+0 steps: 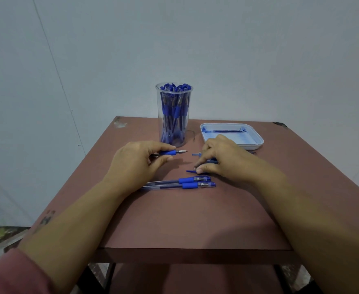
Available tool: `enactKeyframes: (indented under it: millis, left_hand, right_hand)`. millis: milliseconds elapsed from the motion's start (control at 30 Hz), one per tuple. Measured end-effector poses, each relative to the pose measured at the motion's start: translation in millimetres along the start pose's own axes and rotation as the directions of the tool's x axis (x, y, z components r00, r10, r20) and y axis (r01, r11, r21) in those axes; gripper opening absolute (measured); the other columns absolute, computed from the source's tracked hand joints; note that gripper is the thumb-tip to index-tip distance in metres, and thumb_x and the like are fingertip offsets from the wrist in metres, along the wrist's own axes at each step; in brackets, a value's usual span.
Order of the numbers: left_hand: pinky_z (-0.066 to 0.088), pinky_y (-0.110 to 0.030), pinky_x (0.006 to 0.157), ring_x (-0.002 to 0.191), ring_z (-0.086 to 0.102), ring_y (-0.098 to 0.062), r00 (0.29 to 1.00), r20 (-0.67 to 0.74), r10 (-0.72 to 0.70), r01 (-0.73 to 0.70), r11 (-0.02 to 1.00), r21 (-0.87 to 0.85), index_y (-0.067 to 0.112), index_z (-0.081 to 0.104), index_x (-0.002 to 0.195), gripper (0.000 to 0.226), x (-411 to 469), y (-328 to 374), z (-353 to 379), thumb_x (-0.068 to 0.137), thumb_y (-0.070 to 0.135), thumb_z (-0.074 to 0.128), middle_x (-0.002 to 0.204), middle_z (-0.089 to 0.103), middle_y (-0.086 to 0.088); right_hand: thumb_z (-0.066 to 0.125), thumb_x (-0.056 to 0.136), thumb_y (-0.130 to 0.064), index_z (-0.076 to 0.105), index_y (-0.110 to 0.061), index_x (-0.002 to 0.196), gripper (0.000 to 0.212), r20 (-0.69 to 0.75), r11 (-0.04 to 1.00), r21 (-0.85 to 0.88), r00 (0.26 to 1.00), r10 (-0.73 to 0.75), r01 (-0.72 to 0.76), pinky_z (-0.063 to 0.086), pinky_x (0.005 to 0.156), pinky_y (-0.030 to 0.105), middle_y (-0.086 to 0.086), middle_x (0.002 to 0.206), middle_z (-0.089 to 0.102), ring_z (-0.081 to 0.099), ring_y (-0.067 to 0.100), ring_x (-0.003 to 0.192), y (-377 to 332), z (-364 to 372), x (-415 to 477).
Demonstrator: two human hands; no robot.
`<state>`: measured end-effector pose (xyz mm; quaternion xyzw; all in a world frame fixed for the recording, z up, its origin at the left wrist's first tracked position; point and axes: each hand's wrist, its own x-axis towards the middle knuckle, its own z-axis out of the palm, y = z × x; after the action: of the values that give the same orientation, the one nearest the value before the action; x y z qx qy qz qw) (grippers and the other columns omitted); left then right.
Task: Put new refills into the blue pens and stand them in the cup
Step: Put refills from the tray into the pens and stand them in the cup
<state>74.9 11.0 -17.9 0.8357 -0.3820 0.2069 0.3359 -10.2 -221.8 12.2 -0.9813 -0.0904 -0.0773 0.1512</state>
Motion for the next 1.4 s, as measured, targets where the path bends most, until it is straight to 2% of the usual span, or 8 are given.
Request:
enactKeyframes:
  millis: [200, 433, 633, 800, 967, 1067, 1233, 1400]
  left_hand:
    - [0.040, -0.015, 0.065, 0.073, 0.057, 0.001, 1.000, 0.004, 0.003, -0.003, 1.000, 0.016, 0.038, 0.073, 0.108, 0.024, 0, 0, -2, 0.084, 0.043, 0.069, 0.093, 0.073, 0.017]
    - [0.045, -0.020, 0.067, 0.078, 0.061, 0.000, 0.999, 0.043, 0.006, -0.008, 0.999, 0.032, 0.042, 0.071, 0.108, 0.023, 0, -1, -1, 0.085, 0.043, 0.069, 0.096, 0.072, 0.021]
    - [0.054, -0.029, 0.071, 0.084, 0.066, -0.002, 0.994, 0.084, 0.064, -0.065, 0.998, 0.005, 0.043, 0.070, 0.110, 0.032, 0, 5, 1, 0.083, 0.054, 0.058, 0.101, 0.071, 0.022]
    - [0.054, -0.029, 0.067, 0.085, 0.069, -0.007, 0.989, 0.074, 0.127, -0.129, 0.991, 0.019, 0.039, 0.071, 0.111, 0.029, 0, 12, 0, 0.084, 0.045, 0.062, 0.100, 0.073, 0.017]
    - [0.055, -0.031, 0.070, 0.086, 0.069, -0.010, 0.994, 0.048, 0.095, -0.096, 0.995, 0.007, 0.036, 0.070, 0.115, 0.030, -1, 19, -2, 0.086, 0.041, 0.065, 0.101, 0.073, 0.014]
    - [0.051, -0.034, 0.090, 0.109, 0.061, -0.014, 0.990, 0.138, 0.037, -0.052, 0.993, 0.110, 0.029, 0.053, 0.138, 0.056, -8, 27, -2, 0.087, 0.053, 0.061, 0.124, 0.064, 0.008]
    - [0.027, -0.033, 0.113, 0.140, 0.029, -0.017, 0.953, 0.274, -0.131, 0.054, 0.961, 0.273, 0.022, 0.009, 0.155, 0.101, -31, 25, -16, 0.076, 0.083, 0.023, 0.156, 0.026, 0.001]
    - [0.034, -0.028, 0.109, 0.133, 0.040, -0.008, 0.922, 0.373, -0.104, 0.014, 0.972, 0.236, 0.032, 0.039, 0.146, 0.086, -45, 23, -23, 0.079, 0.084, 0.027, 0.149, 0.038, 0.010]
  right_hand:
    - [0.068, 0.084, -0.048, 0.070, -0.039, 0.093, 0.013, 0.015, 0.999, -0.038, 1.000, 0.016, -0.015, 0.035, 0.086, 0.029, -0.016, 0.099, 0.050, 0.038, 0.010, 0.101, -4, 3, 2]
    - [0.069, 0.089, -0.027, 0.066, -0.023, 0.095, 0.007, -0.130, 0.957, 0.291, 0.990, 0.054, -0.014, 0.042, 0.063, 0.006, -0.011, 0.083, 0.065, 0.059, -0.009, 0.073, -14, -6, -4]
    - [0.069, 0.088, -0.032, 0.070, -0.027, 0.097, 0.010, -0.179, 0.964, 0.261, 0.984, 0.001, 0.046, 0.043, 0.074, 0.011, -0.013, 0.090, 0.063, 0.055, 0.000, 0.087, -22, 5, -1]
    - [0.071, 0.087, -0.034, 0.071, -0.027, 0.095, 0.011, -0.237, 0.953, 0.298, 0.972, 0.012, 0.061, 0.052, 0.080, 0.034, -0.002, 0.092, 0.067, 0.062, 0.014, 0.086, -23, 17, 5]
    - [0.069, 0.089, -0.029, 0.071, -0.022, 0.097, 0.011, -0.247, 0.928, 0.363, 0.969, 0.016, 0.078, 0.049, 0.077, 0.019, -0.011, 0.089, 0.067, 0.060, 0.003, 0.085, -27, 15, 3]
    - [0.066, 0.091, -0.030, 0.066, -0.026, 0.096, 0.007, -0.186, 0.934, 0.357, 0.981, 0.058, 0.012, 0.049, 0.075, 0.019, -0.011, 0.088, 0.066, 0.061, 0.001, 0.081, -19, 7, 5]
    - [0.065, 0.091, -0.021, 0.066, -0.028, 0.089, 0.008, -0.277, 0.746, 0.663, 0.905, 0.322, -0.062, 0.052, 0.085, 0.031, -0.009, 0.085, 0.067, 0.061, 0.010, 0.078, 8, -18, 1]
    - [0.066, 0.091, -0.015, 0.068, -0.022, 0.087, 0.009, -0.362, 0.585, 0.809, 0.823, 0.438, 0.045, 0.055, 0.086, 0.031, -0.005, 0.074, 0.065, 0.059, 0.008, 0.070, 4, -28, 9]
